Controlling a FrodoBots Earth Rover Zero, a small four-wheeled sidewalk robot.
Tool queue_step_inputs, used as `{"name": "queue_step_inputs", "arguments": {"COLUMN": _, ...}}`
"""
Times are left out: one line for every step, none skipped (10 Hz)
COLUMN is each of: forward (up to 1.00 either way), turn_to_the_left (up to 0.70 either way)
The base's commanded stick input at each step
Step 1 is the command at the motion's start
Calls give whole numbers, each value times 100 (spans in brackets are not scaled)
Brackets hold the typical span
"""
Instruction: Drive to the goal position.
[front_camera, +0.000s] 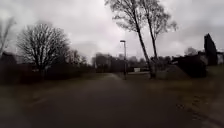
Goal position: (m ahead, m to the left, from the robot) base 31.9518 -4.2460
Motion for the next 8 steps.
{"name": "queue_step_inputs", "arguments": {"forward": 100, "turn_to_the_left": 0}}
{"name": "queue_step_inputs", "arguments": {"forward": 100, "turn_to_the_left": 0}}
{"name": "queue_step_inputs", "arguments": {"forward": 100, "turn_to_the_left": 0}}
{"name": "queue_step_inputs", "arguments": {"forward": 100, "turn_to_the_left": 0}}
{"name": "queue_step_inputs", "arguments": {"forward": 100, "turn_to_the_left": 0}}
{"name": "queue_step_inputs", "arguments": {"forward": 100, "turn_to_the_left": 0}}
{"name": "queue_step_inputs", "arguments": {"forward": 100, "turn_to_the_left": 0}}
{"name": "queue_step_inputs", "arguments": {"forward": 100, "turn_to_the_left": 0}}
